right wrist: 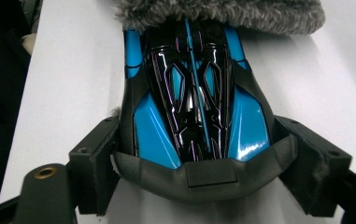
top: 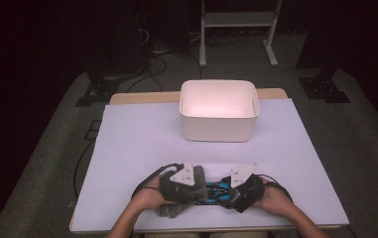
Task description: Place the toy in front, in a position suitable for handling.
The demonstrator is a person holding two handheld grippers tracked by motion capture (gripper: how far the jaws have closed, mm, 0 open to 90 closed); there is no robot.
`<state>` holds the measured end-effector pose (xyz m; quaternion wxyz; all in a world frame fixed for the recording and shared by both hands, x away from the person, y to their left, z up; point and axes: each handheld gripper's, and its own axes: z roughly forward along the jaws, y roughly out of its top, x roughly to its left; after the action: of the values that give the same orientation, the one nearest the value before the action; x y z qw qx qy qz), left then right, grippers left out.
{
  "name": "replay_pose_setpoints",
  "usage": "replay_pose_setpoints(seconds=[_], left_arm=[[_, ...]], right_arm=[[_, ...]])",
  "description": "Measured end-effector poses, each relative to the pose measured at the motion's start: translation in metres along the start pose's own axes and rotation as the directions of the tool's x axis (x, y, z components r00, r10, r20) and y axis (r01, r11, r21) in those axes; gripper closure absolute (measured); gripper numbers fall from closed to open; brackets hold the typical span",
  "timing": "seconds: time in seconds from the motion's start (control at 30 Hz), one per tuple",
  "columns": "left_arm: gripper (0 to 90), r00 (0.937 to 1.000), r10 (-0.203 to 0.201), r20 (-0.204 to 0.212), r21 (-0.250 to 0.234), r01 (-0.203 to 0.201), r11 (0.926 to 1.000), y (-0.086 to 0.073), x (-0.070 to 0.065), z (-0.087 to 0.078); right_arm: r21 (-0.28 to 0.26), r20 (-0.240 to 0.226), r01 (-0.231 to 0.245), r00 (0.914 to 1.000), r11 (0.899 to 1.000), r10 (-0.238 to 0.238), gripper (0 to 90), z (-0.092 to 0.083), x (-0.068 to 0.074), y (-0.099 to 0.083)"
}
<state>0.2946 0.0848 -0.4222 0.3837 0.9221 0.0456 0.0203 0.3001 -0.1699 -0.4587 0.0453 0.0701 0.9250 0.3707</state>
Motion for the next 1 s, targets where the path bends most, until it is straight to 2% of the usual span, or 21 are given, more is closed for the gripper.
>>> replay_pose_setpoints(seconds=[0.1,0.27,0.37,0.43,0.53,0.6,0.63,0.7,0.77,1.0], left_arm=[[67.6,0.9997,-0.022,-0.006,-0.012,0.022,0.9997,-0.005,0.000,-0.004],[48.4,0.9978,-0.059,-0.031,0.005,0.059,0.9983,-0.012,0.000,-0.014],[40.8,0.9951,-0.085,-0.051,-0.002,0.085,0.9964,-0.015,0.002,-0.022],[39.5,0.9927,-0.105,-0.060,-0.010,0.105,0.9945,-0.018,0.005,-0.025],[42.0,0.9912,-0.122,-0.053,-0.003,0.122,0.9926,-0.020,0.006,-0.022],[47.0,0.9921,-0.115,-0.050,0.018,0.116,0.9930,-0.020,0.006,-0.016],[50.5,0.9922,-0.116,-0.044,0.011,0.117,0.9931,-0.020,0.006,-0.015],[62.7,0.9941,-0.090,-0.060,0.019,0.091,0.9957,-0.018,0.004,-0.014],[67.8,0.9957,-0.070,-0.060,0.031,0.072,0.9969,-0.018,0.004,-0.014],[70.7,0.9921,-0.097,-0.079,0.039,0.100,0.9942,-0.028,0.011,-0.022]], right_arm=[[-0.001,-0.003,0.000,1.0000,1.000,0.000,20.9,0.000,0.000,0.000],[0.001,-0.003,0.000,1.0000,1.000,0.000,21.0,0.000,0.000,0.000],[0.001,-0.004,0.000,1.0000,1.000,0.000,21.0,0.000,-0.001,0.000],[-0.001,-0.005,-0.002,1.0000,1.000,0.002,21.0,0.000,0.000,0.000],[-0.004,-0.007,-0.003,1.0000,1.000,0.003,21.0,0.000,-0.001,0.000],[-0.005,-0.008,-0.004,1.0000,1.000,0.004,21.0,0.000,-0.001,-0.001],[-0.005,-0.008,-0.004,1.0000,1.000,0.004,21.0,0.000,-0.001,-0.001],[-0.008,-0.009,-0.005,0.9999,1.000,0.005,21.0,0.000,-0.001,-0.001],[-0.007,-0.009,-0.004,1.0000,1.000,0.004,21.1,0.000,-0.001,-0.001],[-0.005,-0.008,-0.007,0.9999,1.000,0.007,21.1,0.000,-0.001,-0.001]])
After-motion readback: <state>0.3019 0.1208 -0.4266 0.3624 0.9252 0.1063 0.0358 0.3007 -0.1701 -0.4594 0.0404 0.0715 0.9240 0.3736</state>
